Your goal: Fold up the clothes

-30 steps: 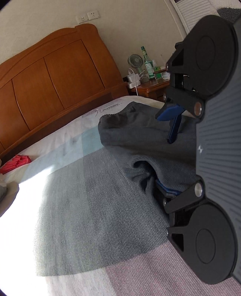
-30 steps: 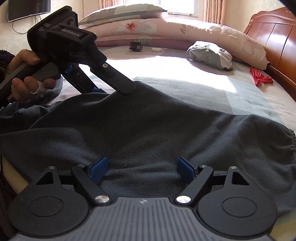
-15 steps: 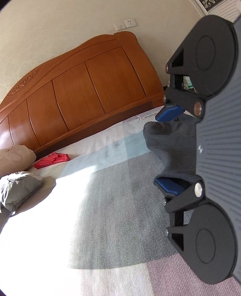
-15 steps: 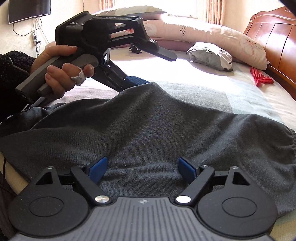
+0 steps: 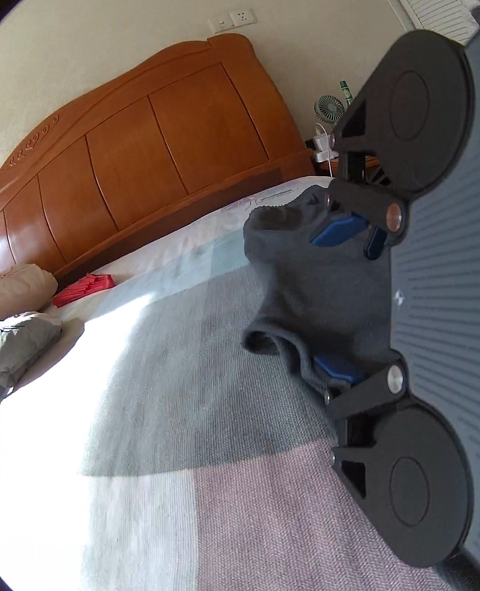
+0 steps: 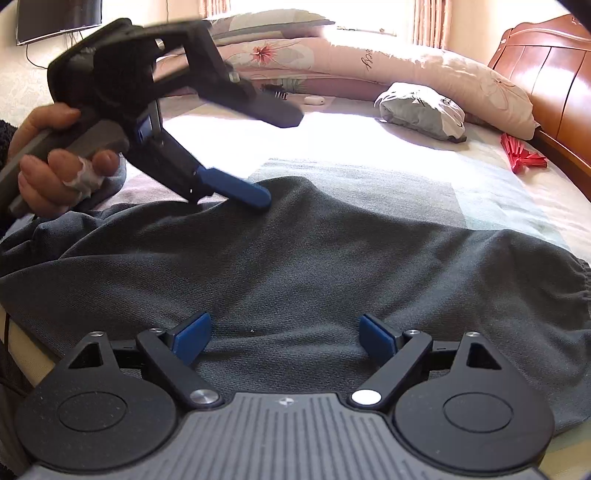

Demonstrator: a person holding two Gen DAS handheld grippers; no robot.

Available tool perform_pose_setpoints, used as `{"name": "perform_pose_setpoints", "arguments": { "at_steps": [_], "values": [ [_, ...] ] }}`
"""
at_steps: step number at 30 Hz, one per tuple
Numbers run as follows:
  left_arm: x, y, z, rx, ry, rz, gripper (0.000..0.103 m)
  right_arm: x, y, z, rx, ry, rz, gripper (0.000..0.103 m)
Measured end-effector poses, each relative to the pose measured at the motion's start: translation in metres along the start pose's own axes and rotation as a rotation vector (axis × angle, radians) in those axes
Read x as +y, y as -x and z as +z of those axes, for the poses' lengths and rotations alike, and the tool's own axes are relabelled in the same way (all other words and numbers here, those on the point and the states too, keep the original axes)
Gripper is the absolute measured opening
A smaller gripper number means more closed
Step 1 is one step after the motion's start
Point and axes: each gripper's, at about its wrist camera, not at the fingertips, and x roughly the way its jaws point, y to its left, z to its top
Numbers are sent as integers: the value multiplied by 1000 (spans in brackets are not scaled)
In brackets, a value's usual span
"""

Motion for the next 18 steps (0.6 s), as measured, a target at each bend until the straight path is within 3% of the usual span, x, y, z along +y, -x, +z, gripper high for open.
{"name": "perform_pose_setpoints", "arguments": {
  "at_steps": [5, 10, 11, 14, 16, 18],
  "values": [
    [-20, 35, 8, -41, -74, 91, 58, -5, 13, 2, 15, 8, -33, 91],
    [-60, 52, -5, -29, -208, 31, 70, -25, 30, 17, -50, 50, -115, 91],
    [-61, 50, -10, -11, -213, 16, 70, -32, 29, 21, -56, 55, -132, 91],
    [-42, 31, -26, 22, -175, 113, 70, -62, 13, 26, -30, 36, -148, 91],
    [-23, 34, -31, -15, -145, 137, 59, -89, -2, 19, 12, 0, -132, 91],
    [-7, 42, -34, -51, -99, 141, 55, -118, -9, 3, 52, -56, -129, 93]
  ]
}}
